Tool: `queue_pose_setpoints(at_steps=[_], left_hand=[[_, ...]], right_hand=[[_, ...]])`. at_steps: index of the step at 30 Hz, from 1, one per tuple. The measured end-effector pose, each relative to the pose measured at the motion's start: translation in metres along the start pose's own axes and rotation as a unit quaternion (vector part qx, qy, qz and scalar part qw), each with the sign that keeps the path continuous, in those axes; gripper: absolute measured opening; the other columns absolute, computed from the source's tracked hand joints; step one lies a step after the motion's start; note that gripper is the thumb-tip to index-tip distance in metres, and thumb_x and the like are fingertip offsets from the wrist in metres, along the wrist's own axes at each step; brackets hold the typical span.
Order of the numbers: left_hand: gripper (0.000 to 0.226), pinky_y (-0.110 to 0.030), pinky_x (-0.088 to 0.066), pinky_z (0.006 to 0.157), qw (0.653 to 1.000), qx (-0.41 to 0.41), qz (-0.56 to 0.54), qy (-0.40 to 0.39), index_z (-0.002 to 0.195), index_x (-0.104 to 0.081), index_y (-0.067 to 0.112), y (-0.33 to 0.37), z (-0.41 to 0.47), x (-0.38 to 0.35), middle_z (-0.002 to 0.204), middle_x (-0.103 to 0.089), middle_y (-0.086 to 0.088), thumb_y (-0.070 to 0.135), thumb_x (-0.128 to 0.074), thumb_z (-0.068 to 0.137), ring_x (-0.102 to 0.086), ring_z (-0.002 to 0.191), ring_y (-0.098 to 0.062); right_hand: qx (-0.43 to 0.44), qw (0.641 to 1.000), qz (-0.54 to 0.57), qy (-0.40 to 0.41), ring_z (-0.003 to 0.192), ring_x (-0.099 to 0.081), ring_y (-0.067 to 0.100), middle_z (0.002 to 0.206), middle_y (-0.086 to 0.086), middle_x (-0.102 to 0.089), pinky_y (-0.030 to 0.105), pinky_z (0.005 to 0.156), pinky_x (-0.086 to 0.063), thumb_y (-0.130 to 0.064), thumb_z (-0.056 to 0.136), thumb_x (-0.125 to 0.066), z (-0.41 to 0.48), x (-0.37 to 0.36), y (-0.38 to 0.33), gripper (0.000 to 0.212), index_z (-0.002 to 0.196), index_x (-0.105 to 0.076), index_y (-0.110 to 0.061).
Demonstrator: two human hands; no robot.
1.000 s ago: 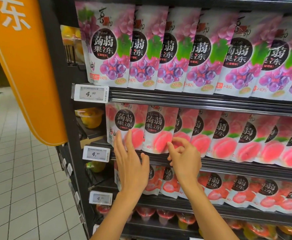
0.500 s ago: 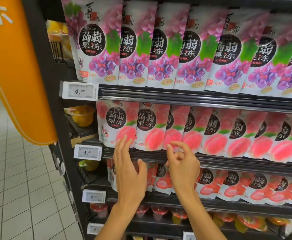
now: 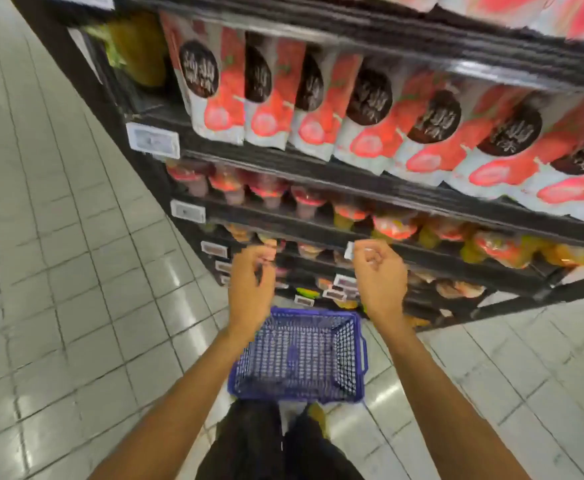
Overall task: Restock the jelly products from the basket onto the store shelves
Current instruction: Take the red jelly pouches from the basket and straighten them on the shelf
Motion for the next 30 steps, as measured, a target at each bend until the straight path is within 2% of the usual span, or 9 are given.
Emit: queue_pose_setpoints(at_steps=[6, 8, 10, 13, 18, 21, 23, 25, 30], left_hand=[[0.011, -0.027, -0.052, 0.082, 0.978, 0.203, 0.017, -0.053, 0.093, -0.063, 0.004, -0.185, -0.077, -0.051, 0.093, -0.067, -0.003, -0.003, -0.055, 0.09, -0.064, 0.088, -0.015], [0.009, -0.015, -0.051, 0.076, 0.961, 0.27, 0.046, -0.041, 0.091, -0.062, 0.007, -0.253, -0.096, -0.062, 0.087, -0.068, -0.001, -0.001, -0.06, 0.087, -0.065, 0.082, -0.011], [0.01, -0.034, -0.055, 0.086, 0.931, 0.358, 0.074, -0.022, 0.098, -0.062, 0.003, -0.328, -0.115, -0.069, 0.097, -0.069, -0.017, 0.005, -0.065, 0.089, -0.067, 0.091, -0.032], [0.028, -0.054, -0.051, 0.092, 0.877, 0.463, 0.131, -0.012, 0.109, -0.06, -0.003, -0.429, -0.134, -0.076, 0.112, -0.065, -0.029, 0.009, -0.07, 0.087, -0.063, 0.104, -0.046], [0.062, -0.041, -0.039, 0.103, 0.843, 0.453, 0.29, -0.022, 0.13, -0.051, -0.006, -0.55, -0.126, -0.078, 0.129, -0.055, -0.028, 0.019, -0.078, 0.081, -0.052, 0.121, -0.041], [0.026, -0.025, -0.047, 0.074, 0.839, 0.491, 0.232, -0.033, 0.1, -0.056, 0.004, -0.602, -0.125, -0.086, 0.105, -0.058, -0.018, 0.013, -0.075, 0.084, -0.056, 0.096, -0.024], [0.022, -0.026, -0.043, 0.072, 0.835, 0.521, 0.176, -0.001, 0.08, -0.053, 0.015, -0.618, -0.125, -0.088, 0.099, -0.055, -0.013, 0.008, -0.073, 0.086, -0.051, 0.091, -0.02], [0.021, -0.034, -0.046, 0.08, 0.836, 0.531, 0.13, 0.044, 0.077, -0.055, 0.014, -0.616, -0.125, -0.085, 0.097, -0.057, -0.013, 0.006, -0.073, 0.084, -0.053, 0.089, -0.021], [0.024, -0.041, -0.052, 0.088, 0.818, 0.552, 0.101, 0.127, 0.072, -0.052, 0.018, -0.555, -0.134, -0.046, 0.092, -0.06, -0.012, 0.013, -0.073, 0.082, -0.056, 0.086, -0.023]], right_hand=[[-0.146, 0.979, -0.068, -0.125, 0.089, -0.068, 0.034, 0.092, 0.015, -0.073, 0.043, 0.083, -0.054, -0.012, 0.089, -0.067, -0.023, -0.046, 0.213, 0.006, 0.09, -0.07, -0.006], [-0.199, 0.966, -0.086, -0.137, 0.097, -0.066, 0.038, 0.101, 0.019, -0.072, 0.026, 0.081, -0.05, -0.004, 0.088, -0.068, -0.03, -0.063, 0.285, 0.007, 0.094, -0.07, -0.001], [-0.242, 0.952, -0.12, -0.146, 0.101, -0.066, 0.036, 0.107, 0.018, -0.071, 0.007, 0.069, -0.043, -0.004, 0.087, -0.067, -0.034, -0.08, 0.357, 0.017, 0.104, -0.07, -0.003], [-0.275, 0.931, -0.187, -0.151, 0.11, -0.064, 0.036, 0.119, 0.018, -0.068, 0.026, 0.086, -0.046, -0.009, 0.085, -0.071, -0.032, -0.105, 0.457, 0.034, 0.119, -0.067, -0.003], [-0.375, 0.892, -0.183, -0.175, 0.101, -0.064, 0.036, 0.123, 0.027, -0.062, 0.046, 0.092, -0.048, -0.016, 0.086, -0.074, -0.024, -0.145, 0.594, 0.044, 0.123, -0.055, -0.005], [-0.41, 0.885, -0.121, -0.183, 0.053, -0.062, 0.007, 0.094, 0.016, -0.066, 0.029, 0.058, -0.05, -0.012, 0.09, -0.069, -0.021, -0.169, 0.635, 0.015, 0.097, -0.057, -0.015], [-0.433, 0.889, -0.073, -0.127, 0.033, -0.05, 0.002, 0.063, 0.003, -0.063, 0.019, 0.036, -0.041, -0.01, 0.09, -0.068, -0.019, -0.174, 0.643, 0.018, 0.078, -0.056, -0.014], [-0.455, 0.887, -0.013, -0.079, 0.028, -0.044, 0.001, 0.044, -0.002, -0.056, 0.013, 0.03, -0.032, -0.006, 0.088, -0.068, -0.02, -0.172, 0.634, 0.021, 0.073, -0.055, -0.01], [-0.469, 0.88, 0.008, -0.07, 0.03, -0.049, 0.005, 0.056, 0.004, -0.055, 0.012, 0.029, -0.034, -0.005, 0.089, -0.065, -0.03, -0.152, 0.553, 0.025, 0.068, -0.055, -0.012]])
Point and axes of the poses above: each hand's wrist, its own z-axis towards the middle knuckle, its own x-axis out of the back of the hand, y = z × x, the point moved 5 cm from there along z, towards the middle knuckle
